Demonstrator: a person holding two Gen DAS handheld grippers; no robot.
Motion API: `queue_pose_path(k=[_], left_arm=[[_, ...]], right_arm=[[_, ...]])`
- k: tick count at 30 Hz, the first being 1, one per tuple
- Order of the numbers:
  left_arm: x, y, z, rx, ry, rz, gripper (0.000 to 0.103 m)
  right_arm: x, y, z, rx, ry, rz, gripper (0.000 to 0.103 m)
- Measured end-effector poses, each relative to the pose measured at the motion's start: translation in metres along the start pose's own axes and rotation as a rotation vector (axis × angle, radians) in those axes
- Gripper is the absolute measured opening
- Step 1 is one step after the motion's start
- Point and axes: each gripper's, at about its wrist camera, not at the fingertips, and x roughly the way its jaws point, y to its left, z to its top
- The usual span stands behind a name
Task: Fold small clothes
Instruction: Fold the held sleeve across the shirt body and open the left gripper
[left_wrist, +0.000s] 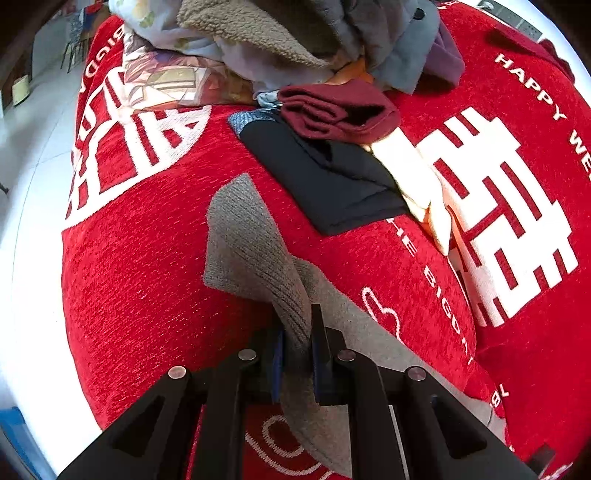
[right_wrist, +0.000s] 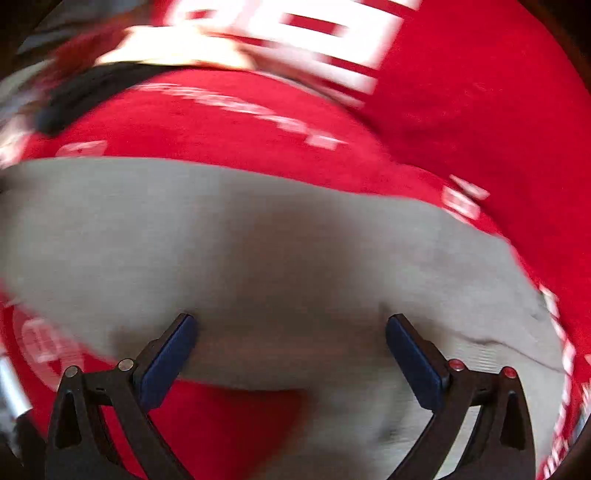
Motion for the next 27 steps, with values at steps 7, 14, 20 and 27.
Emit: queue_pose_path(k=[7,14,20,27], left_arm=[[-0.027,-0.051,-0.018,0.152,-0.024,-0.021,0.012],[-0.046,-0.154,-0.076,0.365,0.031,-0.065,0.012],[-0.085,-0.259,-0.149,0.567,0.026,-0.136,0.012],[-0.118,-0.372,-0.262,0.774,0.060,-0.217,0.012]], right_arm=[[-0.069,-0.051,-0.032,0.038,-0.114,-0.140,0.101],[-0.122,-0.168,-0.129,0.258,-0.090,-0.272,0.101],[-0.164,-0.236,-0.197,0.412,-0.134,-0.313,0.101],[-0.187,-0.290,-0.246,0.518,-0.192,-0.302,0.101]])
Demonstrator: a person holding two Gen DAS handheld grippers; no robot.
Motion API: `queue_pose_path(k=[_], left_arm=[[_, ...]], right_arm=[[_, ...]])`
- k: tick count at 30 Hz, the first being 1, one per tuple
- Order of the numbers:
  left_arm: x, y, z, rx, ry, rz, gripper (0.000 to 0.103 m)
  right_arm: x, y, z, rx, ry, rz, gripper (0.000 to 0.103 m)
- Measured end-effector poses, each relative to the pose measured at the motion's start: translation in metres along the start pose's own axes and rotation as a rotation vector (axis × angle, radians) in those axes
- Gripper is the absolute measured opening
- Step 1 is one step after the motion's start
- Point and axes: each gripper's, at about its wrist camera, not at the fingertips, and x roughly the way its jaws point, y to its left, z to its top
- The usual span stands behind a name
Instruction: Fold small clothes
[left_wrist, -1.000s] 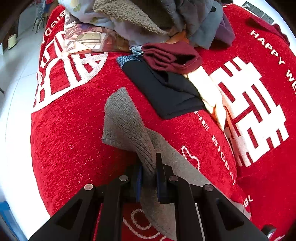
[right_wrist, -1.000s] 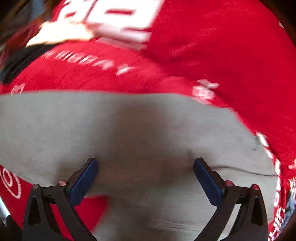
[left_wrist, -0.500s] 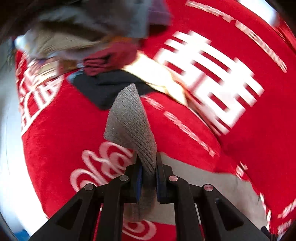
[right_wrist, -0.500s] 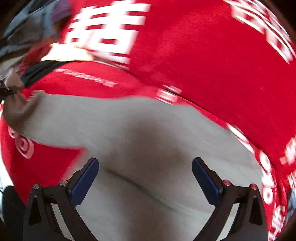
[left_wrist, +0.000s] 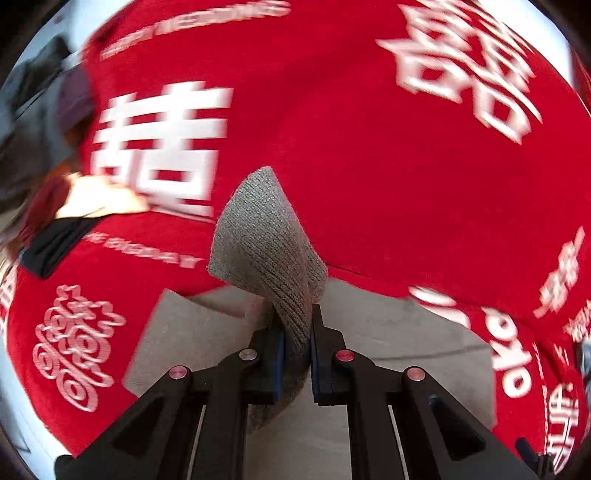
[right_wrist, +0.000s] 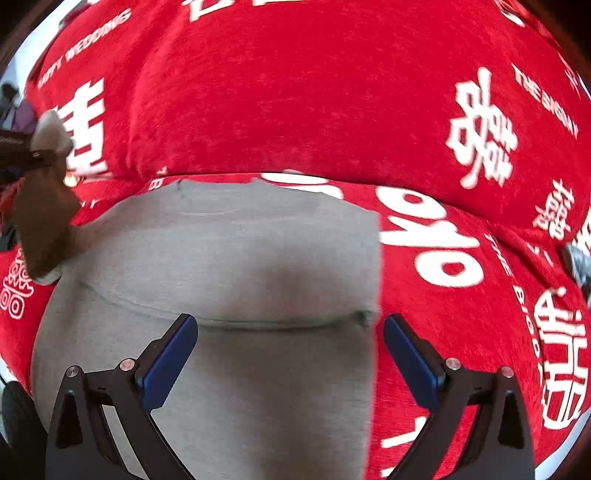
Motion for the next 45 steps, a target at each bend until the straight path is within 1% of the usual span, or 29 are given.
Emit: queue_pose_path(k=[2,4,9,12,16,18,20,21,22,23,24,25,26,28,30,31,32,34,35,37,40,42,44,45], left_arm=[[0.012,-0.046,-0.008,0.055,0.025,-0.012,0.012],[0.025,-0.082,-0.018,0.103,0.052,-0.011,0.012],[0.057,-0.144,-0.057,0.198,0.123,-0.014,0.012],[0.069,-0.163,-0.076,0.236,0.147,-0.018,0.012],[0.082,-0.173,-0.090,0.270,0.170,-0.008,0.012],[0.089,-0.175,-0.093,0.277,0.205,-0.047,0.013],[0.094,-0.175,-0.094,0.274,0.243,-0.065,0.013],[0.096,-0.174,-0.093,0.270,0.271,-0.077,0.025],[0.096,-0.173,-0.092,0.267,0.283,-0.100,0.037],[0.095,-0.173,-0.091,0.265,0.285,-0.122,0.066],[0.089,-0.172,-0.089,0.262,0.262,-0.127,0.083],[0.079,-0.170,-0.087,0.260,0.214,-0.121,0.085],[0.070,-0.169,-0.083,0.269,0.188,-0.135,0.085],[0.057,-0.162,-0.078,0.288,0.209,-0.232,0.085],[0.044,-0.148,-0.073,0.281,0.190,-0.266,0.085],[0.036,-0.135,-0.069,0.272,0.163,-0.260,0.085],[0.032,-0.119,-0.065,0.260,0.144,-0.243,0.085],[0.034,-0.091,-0.059,0.231,0.131,-0.201,0.085],[0.039,-0.072,-0.056,0.198,0.138,-0.155,0.085],[0.051,-0.041,-0.052,0.136,0.163,-0.091,0.085],[0.065,0.002,-0.053,0.047,0.194,-0.025,0.085],[0.073,0.022,-0.060,0.021,0.214,-0.005,0.085],[0.079,0.031,-0.067,0.019,0.230,0.007,0.085],[0.081,0.033,-0.070,0.021,0.236,0.012,0.085]], right_arm=[[0.003,-0.016,-0.007,0.025,0.002,0.000,0.101],[0.009,-0.026,-0.012,0.049,0.008,0.007,0.101],[0.023,-0.053,-0.022,0.114,0.020,0.028,0.101],[0.030,-0.067,-0.026,0.160,0.027,0.045,0.101],[0.035,-0.079,-0.031,0.200,0.027,0.063,0.101],[0.036,-0.083,-0.033,0.213,0.026,0.074,0.101],[0.035,-0.084,-0.034,0.222,0.021,0.078,0.101],[0.034,-0.085,-0.035,0.225,0.020,0.080,0.101],[0.033,-0.085,-0.035,0.227,0.018,0.081,0.101],[0.032,-0.085,-0.034,0.228,0.017,0.081,0.101],[0.030,-0.086,-0.033,0.229,0.012,0.080,0.101],[0.028,-0.085,-0.033,0.229,0.005,0.081,0.101],[0.026,-0.085,-0.032,0.226,0.001,0.083,0.101],[0.022,-0.082,-0.029,0.216,-0.004,0.085,0.101],[0.019,-0.078,-0.026,0.201,-0.015,0.094,0.101],[0.019,-0.076,-0.024,0.193,-0.017,0.099,0.101],[0.020,-0.073,-0.021,0.186,-0.018,0.102,0.101],[0.025,-0.066,-0.014,0.179,-0.026,0.111,0.101],[0.028,-0.063,-0.009,0.179,-0.030,0.124,0.101],[0.035,-0.057,0.003,0.188,-0.033,0.156,0.101],[0.052,-0.050,0.019,0.229,-0.010,0.210,0.101],[0.064,-0.047,0.026,0.271,0.022,0.251,0.100],[0.077,-0.045,0.028,0.311,0.052,0.265,0.098],[0.082,-0.045,0.028,0.329,0.063,0.260,0.094]])
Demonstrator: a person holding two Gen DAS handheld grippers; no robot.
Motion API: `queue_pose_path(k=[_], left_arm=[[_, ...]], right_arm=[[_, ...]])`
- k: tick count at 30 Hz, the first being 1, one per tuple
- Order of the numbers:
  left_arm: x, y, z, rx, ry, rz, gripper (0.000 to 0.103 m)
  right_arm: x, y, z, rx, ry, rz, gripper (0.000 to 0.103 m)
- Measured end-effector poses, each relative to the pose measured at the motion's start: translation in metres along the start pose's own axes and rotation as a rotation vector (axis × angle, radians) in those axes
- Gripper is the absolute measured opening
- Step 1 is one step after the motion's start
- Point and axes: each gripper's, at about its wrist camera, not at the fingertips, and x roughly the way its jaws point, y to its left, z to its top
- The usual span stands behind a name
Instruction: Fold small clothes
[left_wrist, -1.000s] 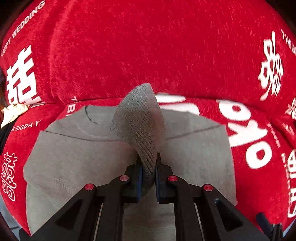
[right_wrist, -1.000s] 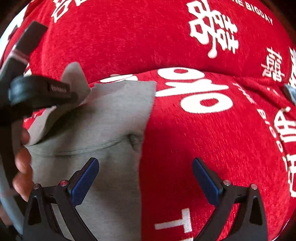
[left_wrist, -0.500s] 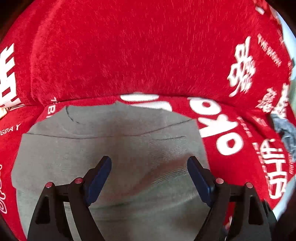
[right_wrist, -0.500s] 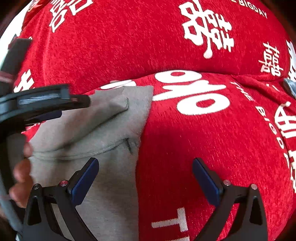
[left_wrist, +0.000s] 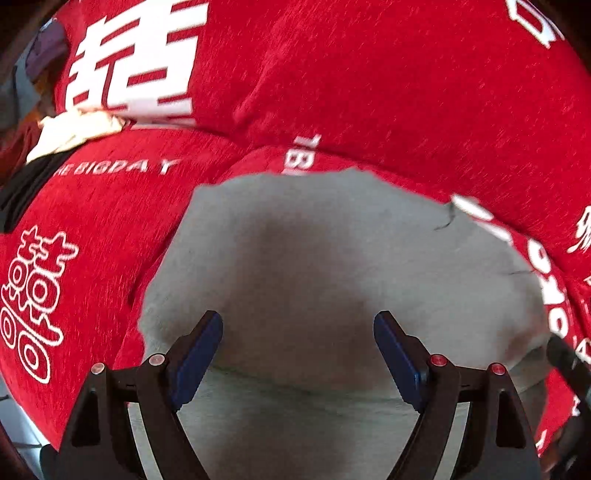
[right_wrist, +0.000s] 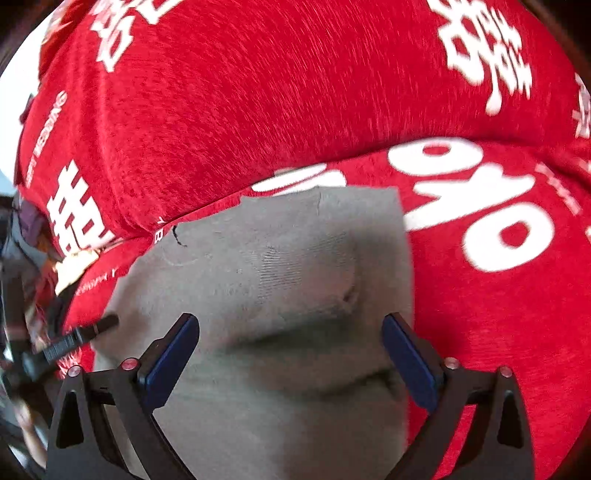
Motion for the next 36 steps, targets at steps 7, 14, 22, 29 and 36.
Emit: queue_pose_path(k=[7,14,22,29,36], left_arm=[[0.010,-0.012,-0.010,0.074,-0.007,0.025,0.085],[0.017,-0.002,-0.008,0.072,0.007,0.006,0.088],[0.010,0.004,-0.004,0.061,-0.003,0.000,0.092],[0.011,0.011,0.019,0.033,-0.027,0.018,0.092],[0.058,-0.001,0.049,0.063,0.091,0.026,0.098]], right_arm=[[0.015,0.009,0.011,-0.005,0.019,0.002,0.008],[0.004,0.000,0.004,-0.014,-0.033,-0.046,0.008],[0.007,-0.004,-0.015,-0.034,-0.049,-0.102,0.008],[-0.042,-0.007,-0.015,-0.006,-0.177,-0.262,0.052],[-0.008,0.053,0.006,-0.178,-0.075,-0.215,0.076]])
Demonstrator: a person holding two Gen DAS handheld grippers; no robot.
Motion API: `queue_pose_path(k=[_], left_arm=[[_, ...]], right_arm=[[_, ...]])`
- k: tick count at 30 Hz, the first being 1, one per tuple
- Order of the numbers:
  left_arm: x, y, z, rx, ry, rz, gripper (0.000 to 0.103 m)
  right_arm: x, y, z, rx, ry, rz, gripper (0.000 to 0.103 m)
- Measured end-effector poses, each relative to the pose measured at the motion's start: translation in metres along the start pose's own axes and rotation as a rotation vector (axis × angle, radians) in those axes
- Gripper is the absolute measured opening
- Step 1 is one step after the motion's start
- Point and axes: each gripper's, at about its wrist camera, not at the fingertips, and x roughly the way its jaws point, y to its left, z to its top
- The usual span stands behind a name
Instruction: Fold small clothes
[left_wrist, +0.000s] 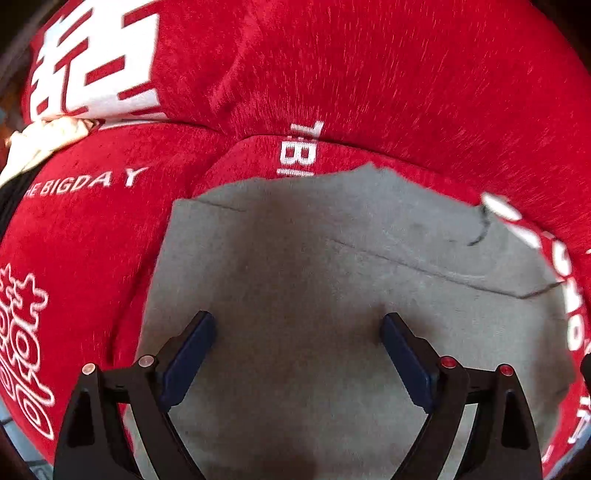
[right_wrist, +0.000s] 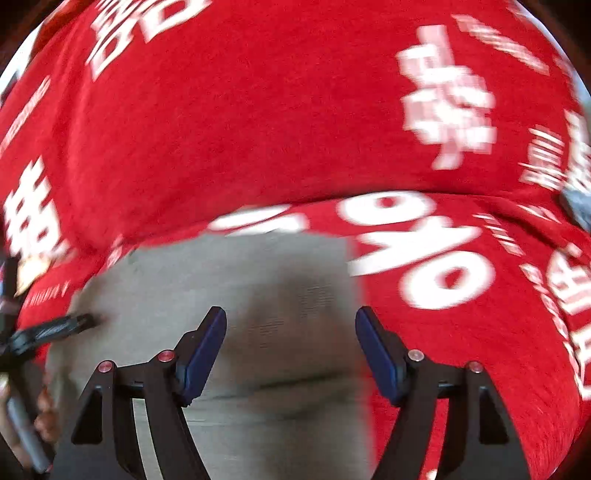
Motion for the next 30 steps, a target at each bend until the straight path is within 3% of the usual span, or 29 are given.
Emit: queue_pose_path(k=[2,4,6,7,9,11,15,19,24,30], left_arm=[[0.005,0.000,0.003,0.039,-0.020,0.035,0.102],[0.012,0.011,0.006,0.031,-0.003,-0.008,0.103],[0.013,0.028,0.010,0.000,0.013,-0.028,0.103],[0.009,0.038,0.011,-0.023,0.015,0.002,0.103],[-0.005,0.047,0.007,-0.050,-0.013,0.061,0.103],[-0.030,0.047,-0.011,-0.040,-0.072,0.038,0.103],[-0.066,0.019,-0.071,0.071,-0.155,0.030,0.103],[-0.058,0.000,-0.088,0.153,-0.177,0.109,0.103],[-0.043,0.040,-0.086,-0.010,-0.141,-0.047,0.103],[-0.057,0.068,-0.110,-0.024,-0.142,-0.014,0.103]], right_arm=[[0.026,0.020,0.001,-0.049,0.080,0.036,0.076],[0.053,0.024,0.000,-0.057,0.153,-0.010,0.075],[0.059,0.022,0.002,-0.084,0.109,-0.048,0.076],[0.061,0.021,0.005,-0.084,0.124,-0.048,0.075],[0.051,0.020,0.008,-0.070,0.127,-0.075,0.076],[0.031,0.023,0.003,-0.086,0.074,-0.110,0.076],[-0.002,0.026,-0.026,-0.112,0.032,-0.069,0.076],[-0.020,0.031,-0.050,-0.114,0.041,-0.068,0.076],[-0.047,0.022,-0.078,-0.128,0.041,-0.074,0.076],[-0.059,0.019,-0.085,-0.130,0.035,-0.073,0.076]])
